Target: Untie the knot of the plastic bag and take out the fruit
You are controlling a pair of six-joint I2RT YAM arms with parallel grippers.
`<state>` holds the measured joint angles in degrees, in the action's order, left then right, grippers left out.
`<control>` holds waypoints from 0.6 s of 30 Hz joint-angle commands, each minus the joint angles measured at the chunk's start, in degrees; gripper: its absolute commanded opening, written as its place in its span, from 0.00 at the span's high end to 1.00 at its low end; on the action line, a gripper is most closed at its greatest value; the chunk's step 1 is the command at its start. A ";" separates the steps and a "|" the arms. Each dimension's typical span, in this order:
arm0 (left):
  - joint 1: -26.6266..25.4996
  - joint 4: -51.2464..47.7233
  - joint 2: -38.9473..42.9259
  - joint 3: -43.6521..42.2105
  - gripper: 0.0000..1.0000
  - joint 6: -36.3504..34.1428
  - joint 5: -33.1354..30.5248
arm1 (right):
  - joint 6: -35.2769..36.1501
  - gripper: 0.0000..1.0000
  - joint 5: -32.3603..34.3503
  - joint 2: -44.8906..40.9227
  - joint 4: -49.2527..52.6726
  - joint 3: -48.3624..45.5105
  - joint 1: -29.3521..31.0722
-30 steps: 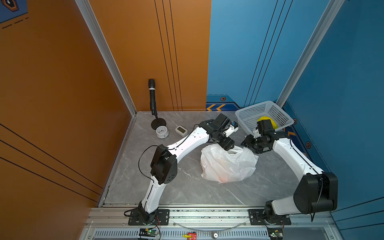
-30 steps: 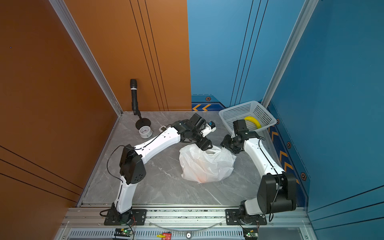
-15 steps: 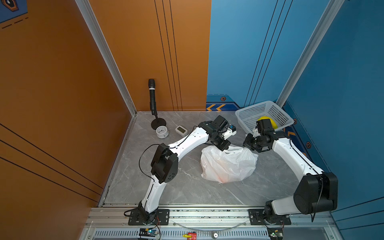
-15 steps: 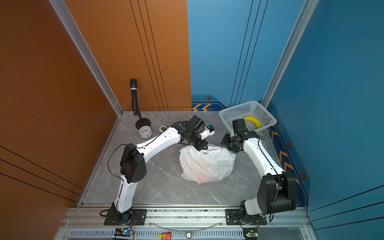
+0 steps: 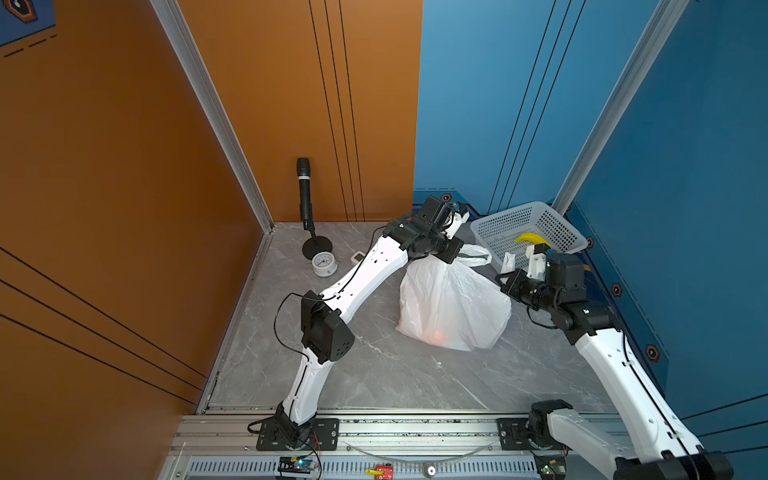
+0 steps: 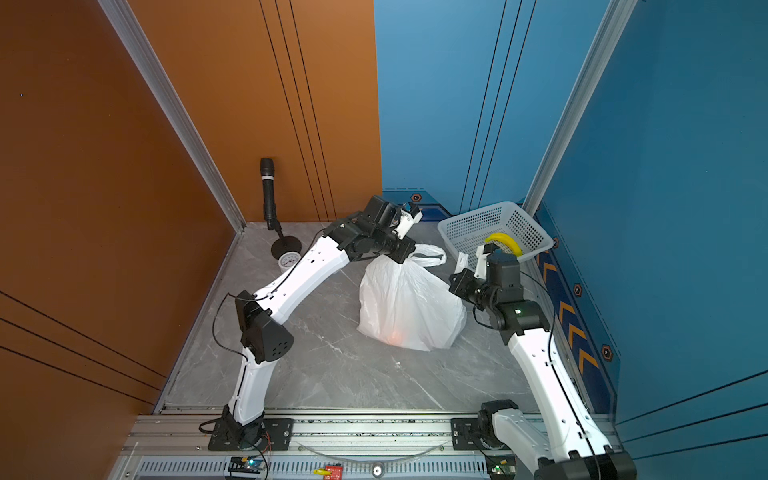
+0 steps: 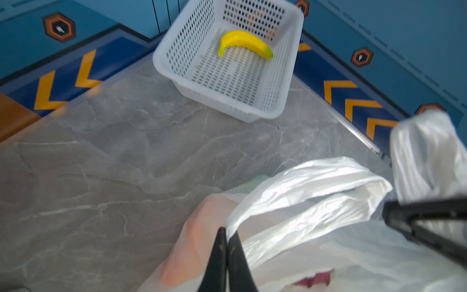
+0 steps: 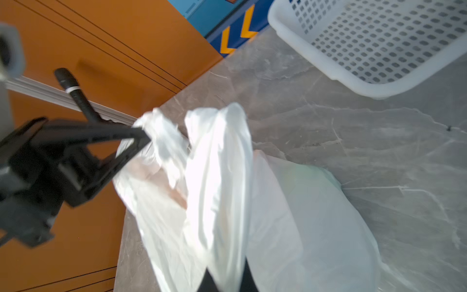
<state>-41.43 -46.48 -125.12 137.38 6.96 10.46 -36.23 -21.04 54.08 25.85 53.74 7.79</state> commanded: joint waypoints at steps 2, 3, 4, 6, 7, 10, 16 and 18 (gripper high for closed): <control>1.72 -0.36 -6.79 8.65 1.00 6.77 -1.63 | 4.35 1.00 -3.75 -7.21 -7.96 -4.70 2.43; 1.79 -0.37 -8.04 10.74 1.00 7.65 -1.57 | 5.96 1.00 -4.29 -8.67 -8.00 -5.32 3.84; 1.88 -0.30 -9.01 12.41 1.00 8.31 -1.61 | 8.05 1.00 -4.33 -10.10 -7.73 -5.86 5.28; 2.19 0.00 -10.69 14.89 1.00 9.89 -2.32 | 11.49 1.00 -2.87 -12.59 -6.69 -6.98 9.06; 2.34 0.38 -11.20 15.44 1.00 10.54 -2.86 | 13.00 1.00 -1.24 -13.62 -5.97 -7.81 11.32; 2.92 2.11 -11.24 15.21 1.00 12.19 -4.48 | 14.65 1.00 4.43 -16.20 -3.89 -11.68 17.78; 4.14 4.01 -11.34 14.21 1.00 14.95 -1.75 | 17.80 0.93 12.67 -14.48 -4.32 -21.10 34.46; 4.09 4.03 -10.53 12.55 1.00 15.28 -1.12 | 17.56 0.89 14.42 -11.90 -5.08 -22.56 37.25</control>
<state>-40.93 -48.10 -136.09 150.32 20.91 12.58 -20.71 -7.79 40.21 16.58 34.09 40.36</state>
